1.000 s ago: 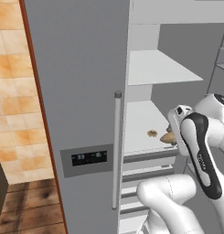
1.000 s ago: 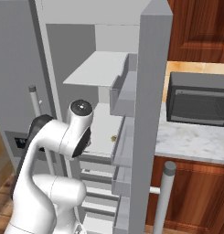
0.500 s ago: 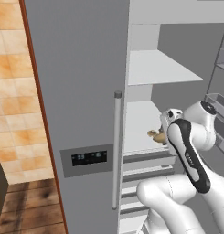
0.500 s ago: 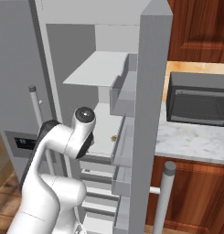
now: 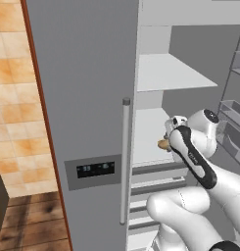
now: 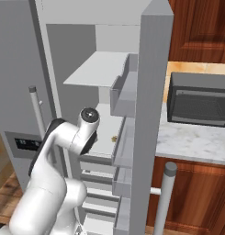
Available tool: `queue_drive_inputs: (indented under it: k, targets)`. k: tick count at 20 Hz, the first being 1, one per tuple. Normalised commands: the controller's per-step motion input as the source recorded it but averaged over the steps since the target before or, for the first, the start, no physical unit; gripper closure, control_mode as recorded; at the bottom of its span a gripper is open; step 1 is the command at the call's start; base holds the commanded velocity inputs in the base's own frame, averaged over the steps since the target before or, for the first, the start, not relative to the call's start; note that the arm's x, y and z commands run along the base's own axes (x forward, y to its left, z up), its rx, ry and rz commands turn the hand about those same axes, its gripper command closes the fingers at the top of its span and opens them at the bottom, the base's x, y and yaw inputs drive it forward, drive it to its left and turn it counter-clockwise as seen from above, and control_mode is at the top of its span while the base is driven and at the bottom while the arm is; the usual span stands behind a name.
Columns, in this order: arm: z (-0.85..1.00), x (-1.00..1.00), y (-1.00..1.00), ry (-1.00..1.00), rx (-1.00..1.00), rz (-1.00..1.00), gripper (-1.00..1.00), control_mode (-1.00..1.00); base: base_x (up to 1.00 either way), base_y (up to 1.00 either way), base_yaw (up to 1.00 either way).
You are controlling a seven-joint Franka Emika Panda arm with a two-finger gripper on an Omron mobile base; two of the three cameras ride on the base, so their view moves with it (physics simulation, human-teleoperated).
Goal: Move the mushroom and chicken breast from the top shelf to the second highest shelf to make space. Then, place the pitcher from the counter on the cleared top shelf.
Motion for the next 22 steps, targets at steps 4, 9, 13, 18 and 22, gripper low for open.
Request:
queue_drive_inputs:
  k: [4,9,13,18,22]
  targets:
    - [-0.21,0.44,-0.09,0.00,0.00,0.03,1.00,-1.00,0.00,0.00,0.00]
    - [-0.29,0.37,-0.18,0.00,0.00,0.01,1.00,-1.00,0.00,0.00,0.00]
    - [-0.35,0.39,-0.16,0.00,0.00,0.00,1.00,-1.00,0.00,0.00,0.00]
    - [-0.43,0.43,-0.02,0.00,0.00,0.00,1.00,-1.00,0.00,0.00,0.00]
    - [-0.33,0.52,0.00,0.00,0.00,0.00,1.00,-1.00,0.00,0.00,0.00]
